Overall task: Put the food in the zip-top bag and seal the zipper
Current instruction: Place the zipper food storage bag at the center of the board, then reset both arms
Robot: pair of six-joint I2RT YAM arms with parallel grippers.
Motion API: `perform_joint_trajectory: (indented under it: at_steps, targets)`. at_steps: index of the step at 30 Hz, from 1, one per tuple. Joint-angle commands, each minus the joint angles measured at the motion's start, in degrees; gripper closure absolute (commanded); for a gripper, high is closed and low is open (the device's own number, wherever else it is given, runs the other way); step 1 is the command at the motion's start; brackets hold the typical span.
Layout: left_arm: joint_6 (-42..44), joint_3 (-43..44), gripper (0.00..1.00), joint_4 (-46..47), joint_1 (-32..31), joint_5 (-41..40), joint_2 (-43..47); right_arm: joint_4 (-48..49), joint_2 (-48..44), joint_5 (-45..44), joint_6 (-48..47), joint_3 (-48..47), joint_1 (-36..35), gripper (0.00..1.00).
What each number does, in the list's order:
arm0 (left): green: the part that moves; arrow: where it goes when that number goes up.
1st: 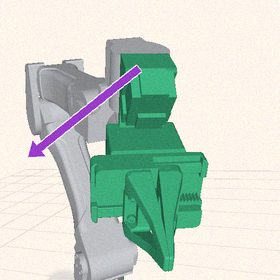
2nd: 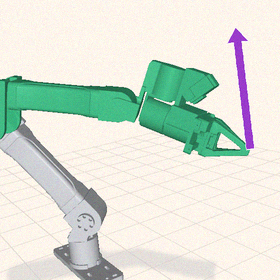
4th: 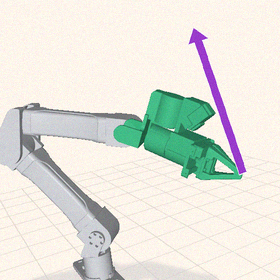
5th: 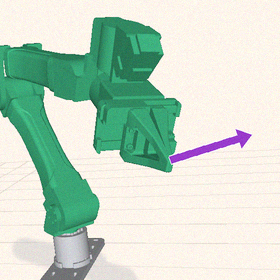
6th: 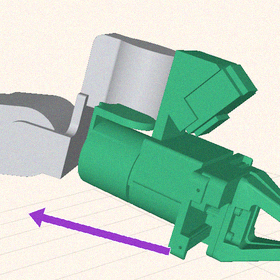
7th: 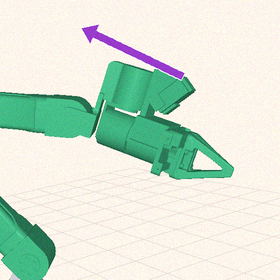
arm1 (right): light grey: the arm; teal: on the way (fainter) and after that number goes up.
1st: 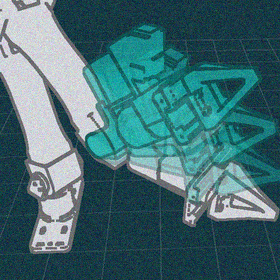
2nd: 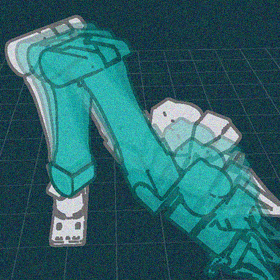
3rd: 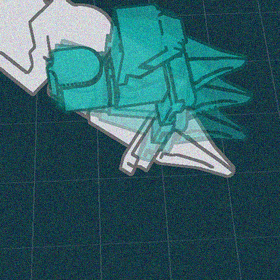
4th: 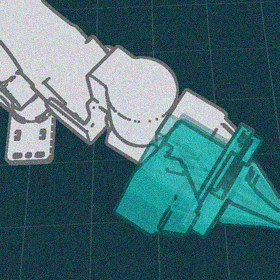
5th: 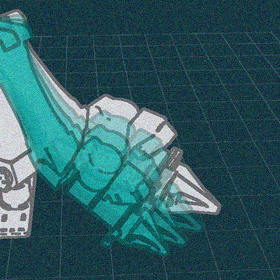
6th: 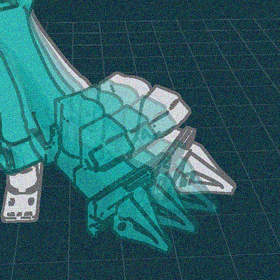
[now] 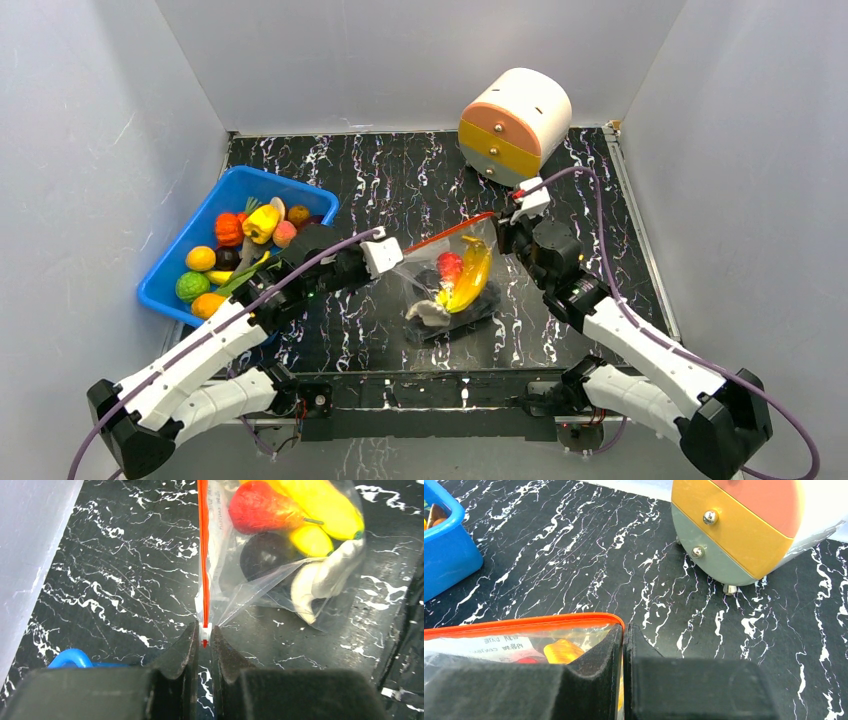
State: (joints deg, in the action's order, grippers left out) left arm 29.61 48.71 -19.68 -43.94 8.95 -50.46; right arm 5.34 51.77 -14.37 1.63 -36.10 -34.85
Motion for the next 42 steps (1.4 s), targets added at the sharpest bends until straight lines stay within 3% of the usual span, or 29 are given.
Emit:
perform_joint_trajectory:
  at_steps: [1, 7, 9, 15, 16, 17, 18, 21, 23, 24, 32, 36, 42]
  targets:
    - [-0.52, -0.35, 1.0, 3.07, 0.35, -6.31, -1.34, 8.06, 2.2, 2.93, 0.49, -2.68, 2.81, 1.0]
    - [-4.7, 0.68, 0.86, 5.29, 0.34, -10.63, -3.2, 8.68, 6.83, 8.3, 1.16, -4.86, 4.78, 0.99]
    - [-7.07, 1.56, 0.78, 4.95, 0.35, -11.7, -3.11, 7.45, 7.24, 9.14, 2.09, -5.66, 4.79, 0.88]
    - [-13.41, 3.37, 0.37, 2.33, 0.35, -15.39, -1.29, 0.05, 5.58, 8.3, 4.19, -8.53, 4.79, 0.47]
    - [-14.84, 3.87, 0.27, 1.71, 0.37, -15.6, -0.91, -1.23, 5.09, 8.49, 4.33, -9.12, 4.84, 0.42]
    - [-15.81, 4.35, 0.06, 1.25, 0.35, -15.66, -0.43, -2.41, 4.53, 8.73, 4.39, -9.5, 4.86, 0.37]
    - [-16.67, 4.82, 0.02, 0.89, 0.35, -15.72, 0.06, -3.47, 3.81, 9.13, 4.43, -9.75, 4.82, 0.34]
    - [-19.67, 5.95, 0.02, 0.39, 0.36, -16.01, 1.63, -5.14, 1.27, 10.95, 4.52, -9.7, 4.79, 0.24]
    - [-22.34, 6.26, 0.02, 0.26, 0.35, -17.18, 2.68, -6.5, -0.34, 12.39, 5.47, -9.77, 4.8, 0.06]
    - [-23.81, 6.27, 0.02, 0.3, 0.35, -17.72, 3.22, -7.39, -1.02, 12.51, 6.25, -9.97, 4.82, 0.02]
    - [-41.24, 9.93, 0.02, -1.88, 0.36, -18.17, 4.5, -19.16, -4.22, 14.13, 18.58, -14.46, 4.84, 0.02]
    - [-51.44, 10.5, 0.02, -2.75, 0.35, -22.61, 4.98, -24.32, -5.57, 14.95, 21.43, -16.7, 4.81, 0.02]
    - [-54.74, 11.25, 0.02, -4.69, 0.35, -25.46, 7.38, -27.08, -9.05, 15.84, 24.0, -17.34, 4.82, 0.02]
